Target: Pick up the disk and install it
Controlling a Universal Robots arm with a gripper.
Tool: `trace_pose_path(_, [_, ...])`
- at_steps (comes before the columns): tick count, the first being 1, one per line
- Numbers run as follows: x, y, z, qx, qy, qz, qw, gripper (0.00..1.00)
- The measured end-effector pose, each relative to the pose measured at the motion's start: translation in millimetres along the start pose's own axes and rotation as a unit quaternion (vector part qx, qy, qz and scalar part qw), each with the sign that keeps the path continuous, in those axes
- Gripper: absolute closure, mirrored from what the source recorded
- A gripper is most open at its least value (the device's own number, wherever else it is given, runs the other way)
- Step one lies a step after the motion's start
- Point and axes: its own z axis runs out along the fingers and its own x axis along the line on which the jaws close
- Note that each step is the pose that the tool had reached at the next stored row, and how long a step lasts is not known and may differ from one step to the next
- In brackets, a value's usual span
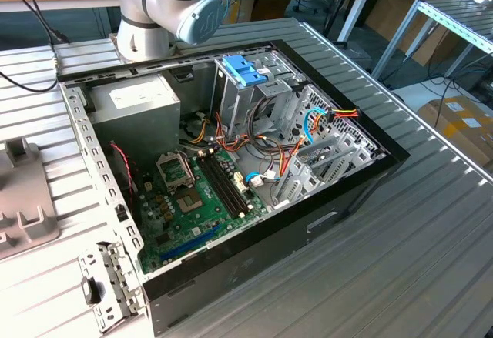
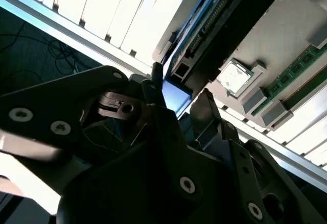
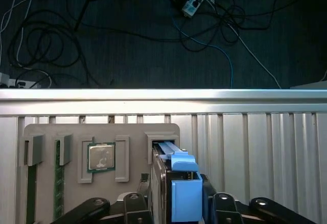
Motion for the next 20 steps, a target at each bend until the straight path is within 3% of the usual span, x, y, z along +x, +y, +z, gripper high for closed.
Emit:
trace_pose_path(1, [0.0,0.0,0.0,0.0,0.0,0.0,1.0,0.49])
trace_pose_path(3, [0.0,0.0,-0.1,-0.0002,0.0001,-0.001,1.0,0.49])
trace_pose_path(6, [0.2,-0.4,0.9,-0.0028,0.0018,-0.026,0.99965,0.49])
trace_pose_path(8, [0.2,-0.7,3.0,-0.0047,0.0031,-0.045,0.99897,0.49])
trace_pose_path(15, [-0.7,-3.1,13.8,-0.0049,0.0034,-0.046,0.99894,0.49])
trace_pose_path(20, [-0.6,-3.2,16.1,-0.0051,0.0034,-0.046,0.99894,0.49])
